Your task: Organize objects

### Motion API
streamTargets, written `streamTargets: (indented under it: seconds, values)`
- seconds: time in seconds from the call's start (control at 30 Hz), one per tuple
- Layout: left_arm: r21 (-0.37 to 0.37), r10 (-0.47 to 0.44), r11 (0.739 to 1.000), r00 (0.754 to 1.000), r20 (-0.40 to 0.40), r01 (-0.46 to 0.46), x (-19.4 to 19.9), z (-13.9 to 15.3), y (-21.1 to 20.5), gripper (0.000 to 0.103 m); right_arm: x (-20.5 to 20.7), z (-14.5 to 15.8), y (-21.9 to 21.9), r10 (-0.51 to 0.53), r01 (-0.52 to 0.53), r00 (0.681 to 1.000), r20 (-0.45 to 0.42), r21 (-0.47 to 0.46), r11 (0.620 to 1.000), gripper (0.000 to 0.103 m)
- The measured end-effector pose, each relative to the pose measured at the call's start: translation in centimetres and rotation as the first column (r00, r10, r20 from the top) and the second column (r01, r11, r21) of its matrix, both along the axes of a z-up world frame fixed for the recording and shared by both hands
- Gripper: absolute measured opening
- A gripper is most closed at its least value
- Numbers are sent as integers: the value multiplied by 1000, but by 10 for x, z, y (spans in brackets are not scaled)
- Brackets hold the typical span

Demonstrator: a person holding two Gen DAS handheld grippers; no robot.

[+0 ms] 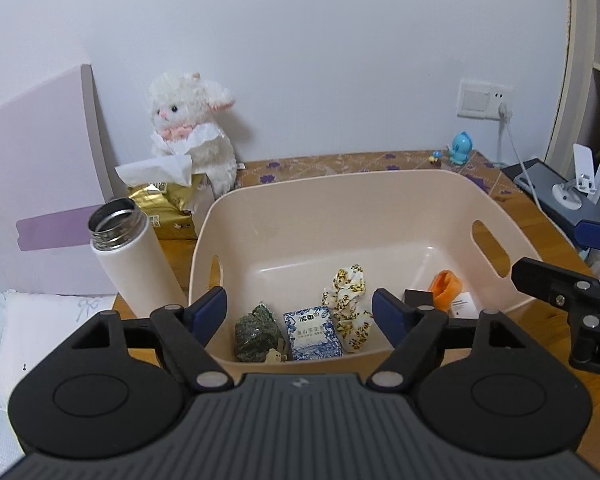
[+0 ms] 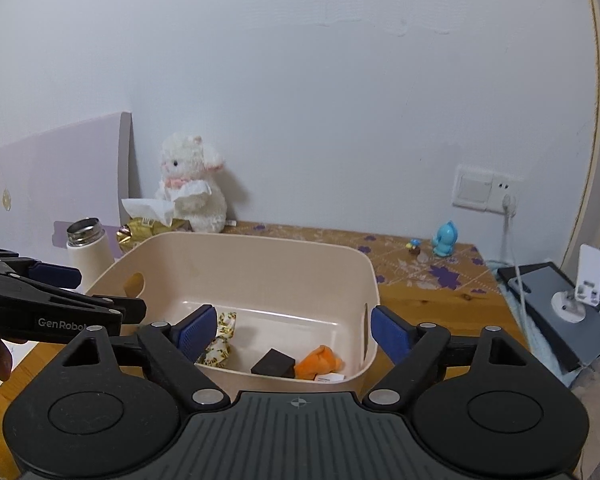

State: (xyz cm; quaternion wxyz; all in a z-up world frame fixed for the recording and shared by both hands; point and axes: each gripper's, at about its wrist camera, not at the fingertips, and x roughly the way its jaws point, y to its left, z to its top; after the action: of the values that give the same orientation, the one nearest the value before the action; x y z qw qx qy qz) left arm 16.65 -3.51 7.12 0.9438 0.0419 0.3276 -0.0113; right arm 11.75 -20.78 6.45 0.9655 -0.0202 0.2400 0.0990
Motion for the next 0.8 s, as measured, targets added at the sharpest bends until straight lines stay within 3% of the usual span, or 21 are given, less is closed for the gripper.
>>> streamTargets:
  seconds: [0.8]
  values:
    - [-38, -16, 999, 995, 98, 20, -105, 21, 5, 83, -103, 16, -4, 17, -19, 999, 43, 47, 999, 96]
